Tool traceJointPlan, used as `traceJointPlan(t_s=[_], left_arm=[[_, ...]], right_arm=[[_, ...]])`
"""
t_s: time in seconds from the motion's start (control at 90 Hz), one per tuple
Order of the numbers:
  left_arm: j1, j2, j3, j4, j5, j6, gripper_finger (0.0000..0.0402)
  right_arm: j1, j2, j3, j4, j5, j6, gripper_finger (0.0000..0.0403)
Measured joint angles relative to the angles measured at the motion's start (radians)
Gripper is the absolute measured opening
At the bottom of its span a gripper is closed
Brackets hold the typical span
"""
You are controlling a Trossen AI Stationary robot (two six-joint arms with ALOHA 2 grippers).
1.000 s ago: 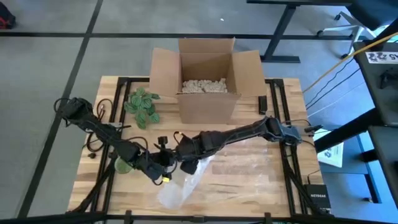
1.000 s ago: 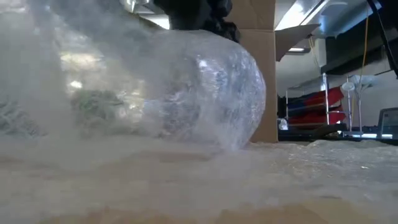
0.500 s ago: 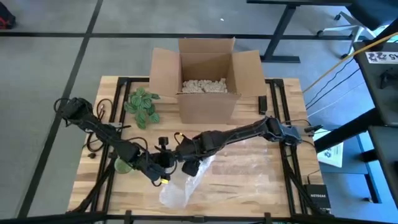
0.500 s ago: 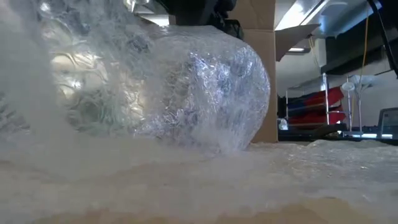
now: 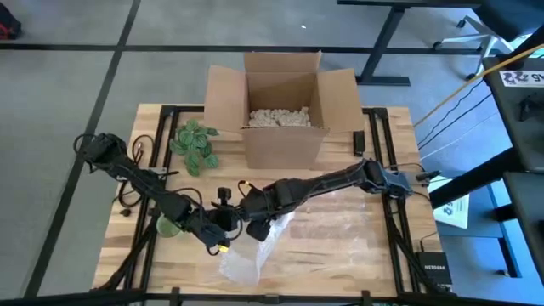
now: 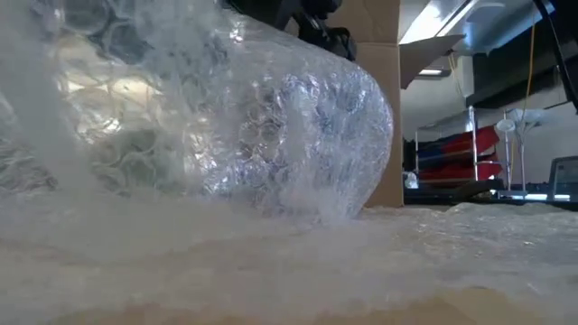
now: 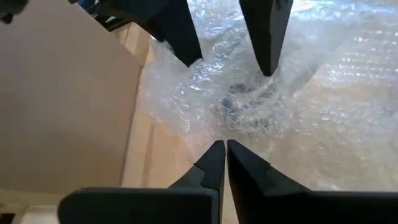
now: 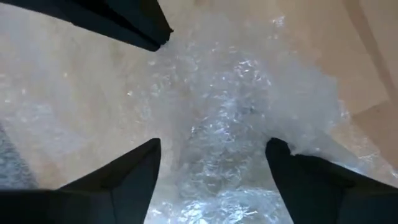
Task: Wrap mug
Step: Wrap the blue mug in bubble wrap
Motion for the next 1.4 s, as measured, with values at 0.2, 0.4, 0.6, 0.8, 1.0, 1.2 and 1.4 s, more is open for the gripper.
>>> traceJointPlan(t_s=[0.2, 0.4, 0.6, 0.8, 1.0, 1.2, 1.4], left_arm=[[0.025, 0.001, -0.002, -0.03, 0.002, 0.0, 0.0], [0.029, 0.001, -0.002, -0.071, 0.002, -0.018, 0.0], [0.029, 0.001, -0.002, -0.075, 0.001, -0.026, 0.0], [0.024, -0.004, 0.006, -0.075, -0.01, -0.026, 0.0], [0.007, -0.096, 0.011, -0.062, -0.062, -0.007, 0.0], [0.003, -0.19, 0.01, -0.032, -0.06, 0.028, 0.0], [0.02, -0.182, -0.008, 0.191, 0.14, 0.166, 0.0]], right_arm=[[0.001, -0.01, 0.097, -0.061, 0.063, -0.021, 0.028], [0.001, -0.03, 0.168, -0.107, 0.111, -0.031, 0.028], [0.001, -0.038, 0.165, -0.125, 0.06, -0.008, 0.028], [0.001, -0.036, 0.165, -0.098, 0.07, -0.009, 0.028], [0.0, -0.026, 0.165, -0.144, 0.108, -0.014, 0.028], [0.0, 0.009, 0.165, -0.156, 0.115, -0.035, 0.0279], [0.001, 0.024, 0.165, -0.095, 0.122, -0.071, 0.0279]])
